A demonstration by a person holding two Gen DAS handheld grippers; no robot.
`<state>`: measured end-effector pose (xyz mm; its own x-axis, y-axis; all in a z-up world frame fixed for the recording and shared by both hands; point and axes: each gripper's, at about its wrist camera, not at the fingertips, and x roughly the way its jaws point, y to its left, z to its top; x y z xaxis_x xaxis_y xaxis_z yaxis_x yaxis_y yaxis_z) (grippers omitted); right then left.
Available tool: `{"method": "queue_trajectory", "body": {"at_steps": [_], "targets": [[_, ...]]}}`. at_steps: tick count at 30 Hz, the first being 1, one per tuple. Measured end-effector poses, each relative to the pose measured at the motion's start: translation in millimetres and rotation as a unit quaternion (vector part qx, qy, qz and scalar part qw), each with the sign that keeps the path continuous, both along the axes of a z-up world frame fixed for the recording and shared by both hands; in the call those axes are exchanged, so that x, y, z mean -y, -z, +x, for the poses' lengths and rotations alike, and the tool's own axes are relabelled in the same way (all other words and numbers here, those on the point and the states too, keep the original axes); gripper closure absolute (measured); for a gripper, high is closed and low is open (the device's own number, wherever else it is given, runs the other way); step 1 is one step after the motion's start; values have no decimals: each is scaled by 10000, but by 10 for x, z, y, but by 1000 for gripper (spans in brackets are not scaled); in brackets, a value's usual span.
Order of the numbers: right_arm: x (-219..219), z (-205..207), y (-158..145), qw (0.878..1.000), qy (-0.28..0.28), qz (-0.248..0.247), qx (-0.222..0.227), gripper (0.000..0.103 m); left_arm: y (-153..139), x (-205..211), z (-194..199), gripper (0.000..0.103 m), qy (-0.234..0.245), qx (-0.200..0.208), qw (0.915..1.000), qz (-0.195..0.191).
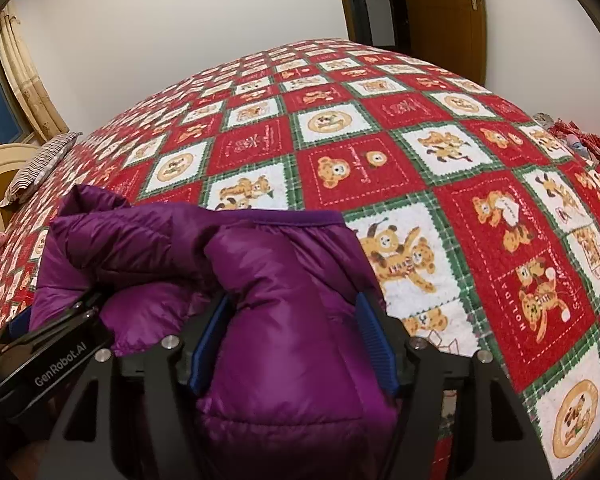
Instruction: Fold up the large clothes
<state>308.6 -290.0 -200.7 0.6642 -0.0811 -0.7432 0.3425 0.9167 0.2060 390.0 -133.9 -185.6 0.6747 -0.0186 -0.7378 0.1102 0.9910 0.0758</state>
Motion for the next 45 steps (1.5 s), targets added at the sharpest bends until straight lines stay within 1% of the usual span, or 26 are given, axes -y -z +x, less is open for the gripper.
{"method": "queue_trajectory", "body": {"at_steps": [16,42,45], "targets": [[-6,14,17,10000,3,-29,-26,34,29,13,11,1,-1,-43,10000,49],[-31,21,29,10000,12,-60,-35,32,32,19,22,1,-19,-16,9999,137],[-30,20,31,10000,4,-35,-43,32,17,13,53,1,15,-127,9999,75]]}}
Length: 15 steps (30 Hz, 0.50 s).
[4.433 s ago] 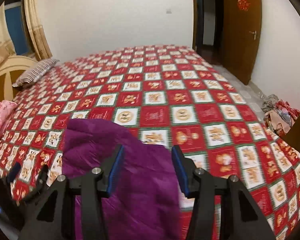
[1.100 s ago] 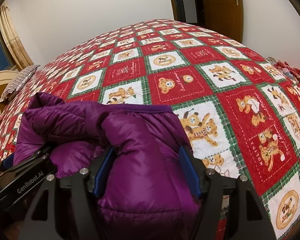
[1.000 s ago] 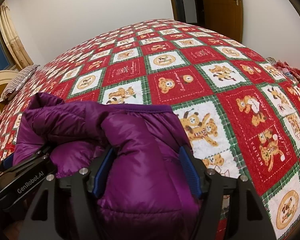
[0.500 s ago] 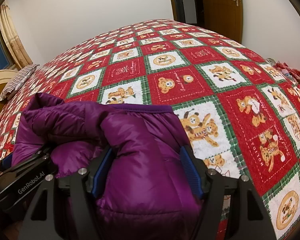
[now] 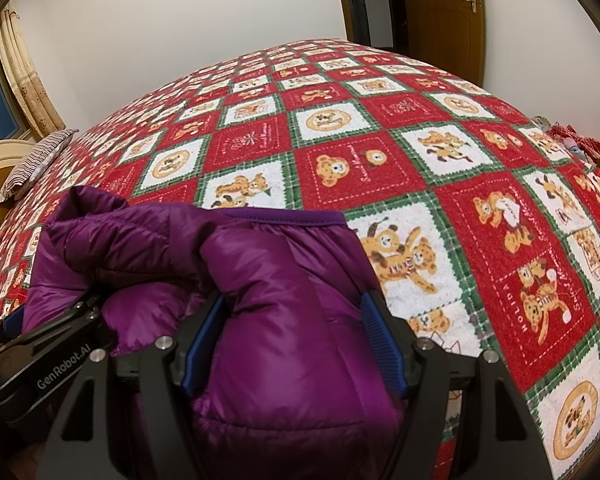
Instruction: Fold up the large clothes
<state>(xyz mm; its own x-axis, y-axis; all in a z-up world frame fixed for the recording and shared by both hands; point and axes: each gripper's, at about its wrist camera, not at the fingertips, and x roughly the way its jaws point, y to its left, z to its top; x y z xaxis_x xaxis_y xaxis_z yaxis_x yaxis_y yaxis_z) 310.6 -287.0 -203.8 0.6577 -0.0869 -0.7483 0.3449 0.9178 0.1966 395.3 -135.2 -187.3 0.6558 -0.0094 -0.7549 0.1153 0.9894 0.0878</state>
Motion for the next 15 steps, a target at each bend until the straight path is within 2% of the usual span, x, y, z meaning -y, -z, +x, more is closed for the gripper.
{"method": "queue_trajectory", "body": {"at_steps": [3,6,8,10,13,15], "targets": [[56,25,-11,9998,-138,152,-38,30,-117,-138,-34,1,329,-327,9979,-441],[151,-106,-158,9986,-379,356,36,29,-394,-413,-367,1,397,48,9973,-608],[281,-363,-351,9986,-142,246,454,23,-487,-595,-591,1,612,205,9954,-701],[353,-487,-414,9978,-101,198,620,19,-465,-740,-742,1,673,299,9951,-656],[453,-529,-283,9974,-192,511,462,19,-240,-862,-787,1,646,5,9961,-601],[421,-538,-192,9969,-291,604,408,19,-163,-899,-787,1,600,-42,9951,-783]]}}
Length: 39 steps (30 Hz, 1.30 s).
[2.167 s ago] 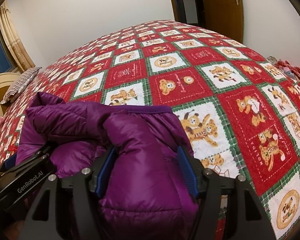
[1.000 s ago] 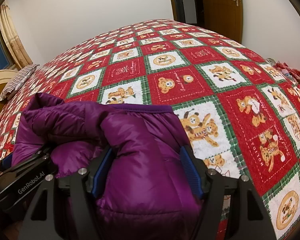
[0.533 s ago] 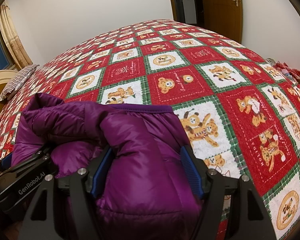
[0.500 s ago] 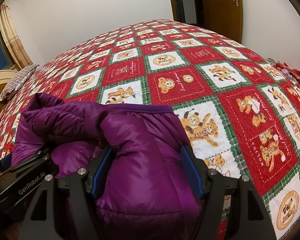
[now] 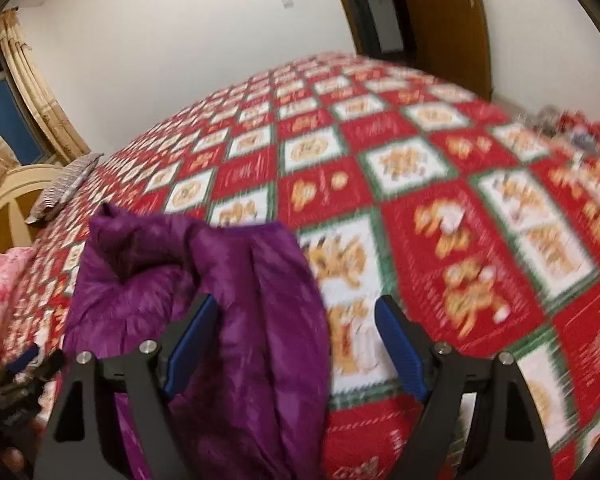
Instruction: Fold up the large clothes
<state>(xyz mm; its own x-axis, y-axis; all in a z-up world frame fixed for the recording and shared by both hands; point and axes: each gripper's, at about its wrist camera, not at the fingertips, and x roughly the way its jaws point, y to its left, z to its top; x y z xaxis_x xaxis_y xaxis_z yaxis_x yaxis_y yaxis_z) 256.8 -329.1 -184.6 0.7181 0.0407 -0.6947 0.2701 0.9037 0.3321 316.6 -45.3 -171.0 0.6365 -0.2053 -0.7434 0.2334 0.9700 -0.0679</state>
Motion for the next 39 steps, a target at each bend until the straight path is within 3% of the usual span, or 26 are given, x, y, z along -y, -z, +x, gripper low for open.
{"method": "queue_trajectory", "body": {"at_steps": [3,5,11,14,15,20,26,28,31,39], "targets": [[-84,3,82,9998,-83,-134,-111,20,34,61,19,1,150,-29,9998,-106],[-24,20,154,9998,-135,58,-146,21,56,131,24,1,249,-37,9996,-144],[-42,53,247,9985,-463,289,-54,33,106,247,36,1,394,-13,9990,-195],[-119,31,263,9973,-639,350,33,45,110,302,33,2,484,24,9987,-164],[-158,35,260,9968,-724,337,42,51,109,319,25,4,516,27,9985,-168],[-165,108,304,9957,-760,535,19,52,103,414,11,14,679,31,9974,-227],[-201,121,298,9954,-800,517,23,55,65,524,-55,40,947,141,9952,-191],[-215,108,282,9944,-885,574,92,68,22,538,-115,58,985,282,9947,-92],[-244,63,233,9943,-901,541,191,77,-92,540,-190,75,1065,486,9931,73],[-434,-80,-84,9902,-1080,687,563,84,-625,228,-485,81,869,1033,9908,114]]}}
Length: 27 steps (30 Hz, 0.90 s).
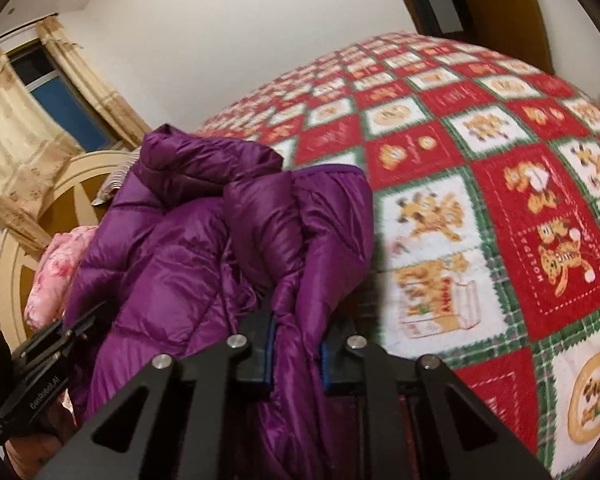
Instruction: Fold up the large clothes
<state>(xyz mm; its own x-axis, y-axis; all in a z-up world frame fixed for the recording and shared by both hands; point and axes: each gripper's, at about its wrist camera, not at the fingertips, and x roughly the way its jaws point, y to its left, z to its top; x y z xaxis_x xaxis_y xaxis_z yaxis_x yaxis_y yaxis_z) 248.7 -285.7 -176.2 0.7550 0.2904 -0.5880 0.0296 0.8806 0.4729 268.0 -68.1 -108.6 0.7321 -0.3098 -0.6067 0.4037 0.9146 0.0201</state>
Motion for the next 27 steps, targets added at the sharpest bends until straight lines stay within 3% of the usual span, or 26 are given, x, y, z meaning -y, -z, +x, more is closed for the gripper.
{"method": "queue_trajectory", "body": {"at_steps": [8,27], "targets": [[-518,67,-351,9980,-556,0,314,84,-344,-534,-250,82,-457,273,9985,109],[-1727,388,-333,9843,-1701,-401,255,85,-175,-1706,-459,82,-1583,82,9872,-186]]}}
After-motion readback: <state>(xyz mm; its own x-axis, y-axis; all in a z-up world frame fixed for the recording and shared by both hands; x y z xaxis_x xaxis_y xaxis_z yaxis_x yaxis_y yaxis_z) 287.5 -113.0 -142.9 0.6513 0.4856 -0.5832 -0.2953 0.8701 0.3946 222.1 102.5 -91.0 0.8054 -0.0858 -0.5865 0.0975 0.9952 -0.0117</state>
